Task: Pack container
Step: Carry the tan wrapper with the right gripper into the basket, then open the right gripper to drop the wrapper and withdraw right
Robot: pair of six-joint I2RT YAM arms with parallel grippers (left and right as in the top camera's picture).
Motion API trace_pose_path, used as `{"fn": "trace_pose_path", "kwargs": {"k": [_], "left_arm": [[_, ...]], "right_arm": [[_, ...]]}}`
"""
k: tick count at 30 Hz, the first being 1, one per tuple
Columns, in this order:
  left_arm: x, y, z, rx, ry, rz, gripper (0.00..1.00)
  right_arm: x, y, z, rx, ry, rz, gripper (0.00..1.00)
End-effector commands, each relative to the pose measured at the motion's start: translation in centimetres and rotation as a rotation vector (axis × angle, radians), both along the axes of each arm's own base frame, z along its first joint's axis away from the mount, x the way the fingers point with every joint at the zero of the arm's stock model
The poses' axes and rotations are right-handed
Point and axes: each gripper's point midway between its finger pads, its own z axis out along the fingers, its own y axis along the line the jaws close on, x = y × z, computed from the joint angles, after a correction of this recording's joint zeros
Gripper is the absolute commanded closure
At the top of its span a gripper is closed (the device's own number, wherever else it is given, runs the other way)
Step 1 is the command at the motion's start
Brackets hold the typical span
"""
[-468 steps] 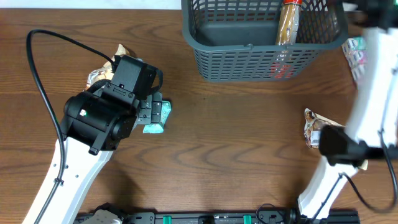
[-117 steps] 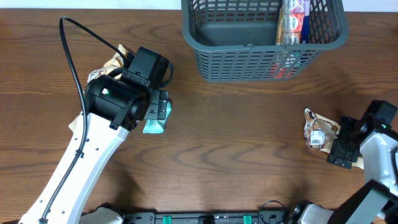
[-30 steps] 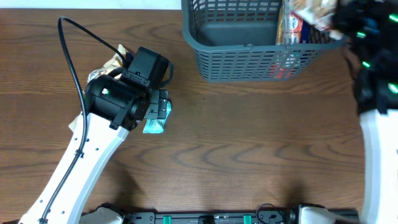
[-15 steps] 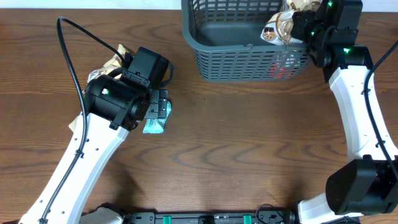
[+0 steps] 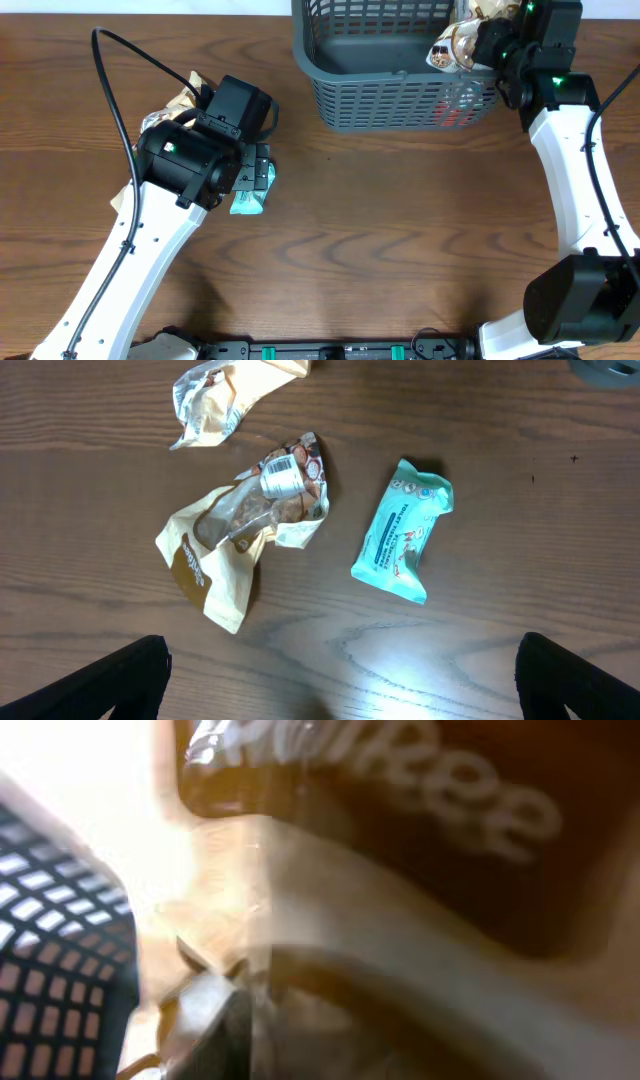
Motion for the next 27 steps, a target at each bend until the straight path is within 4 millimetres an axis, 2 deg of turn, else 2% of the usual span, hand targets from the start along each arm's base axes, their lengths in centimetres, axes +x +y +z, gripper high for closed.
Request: {"fn": "trace_pose_path", "kwargs": {"k": [1,4,8,11,13,16,19,20,21,22,24,27], "left_arm": [[0.2,0.1,0.4,-0.003,-0.012,0.014,0.01],[0.2,0.2,0.4,-0.002,-0.012,0.014,0.01],[0.2,0.2,0.4,-0.002,-0.012,0.014,0.01],[0.2,0.2,0.4,-0.002,-0.012,0.014,0.01],[0.2,0.2,0.4,-0.002,-0.012,0.014,0.02],[0.2,0.2,0.4,-0.003,-0.012,0.014,0.01],[0.2,0.1,0.4,-0.003,-0.013,0.014,0.01],[0.2,0.1,0.4,-0.003,-0.013,0.014,0.01],[0.2,0.1,0.4,-0.003,-0.013,0.014,0.01],[0.2,0.1,0.4,-0.003,-0.013,0.014,0.01],[0.2,0.1,0.4,-0.003,-0.012,0.014,0.01],[0.2,0.1,0.4,-0.004,-0.011,0.013,0.01]], "right_arm": [[0.4,0.2,-0.2,-0.01,0.003,0.004,0.69],[0.4,0.2,0.2,-0.01,-0.004,0.005,0.54],[0.6,0.5,1.3,-0.002,-0.024,0.018,0.49],[0.8,0.5,2.8,-0.002,-0.05,0.018,0.48],[0.8,0.5,4.3,-0.003,-0.071,0.018,0.43],[0.7,0.4,8.1,-0.005,-0.125,0.017,0.37],[-0.2,0.4,13.3,-0.01,-0.192,0.018,0.26],[-0.8,0.4,15.2,-0.018,-0.214,0.021,0.2],[-1.4,0.4,16.9,-0.025,-0.232,0.024,0.06],[-2.3,0.4,18.7,-0.035,-0.252,0.027,0.01],[-4.2,0.1,21.8,-0.058,-0.281,0.025,0.01],[-7.5,-1.3,25.0,-0.089,-0.296,-0.038,0.01]]}}
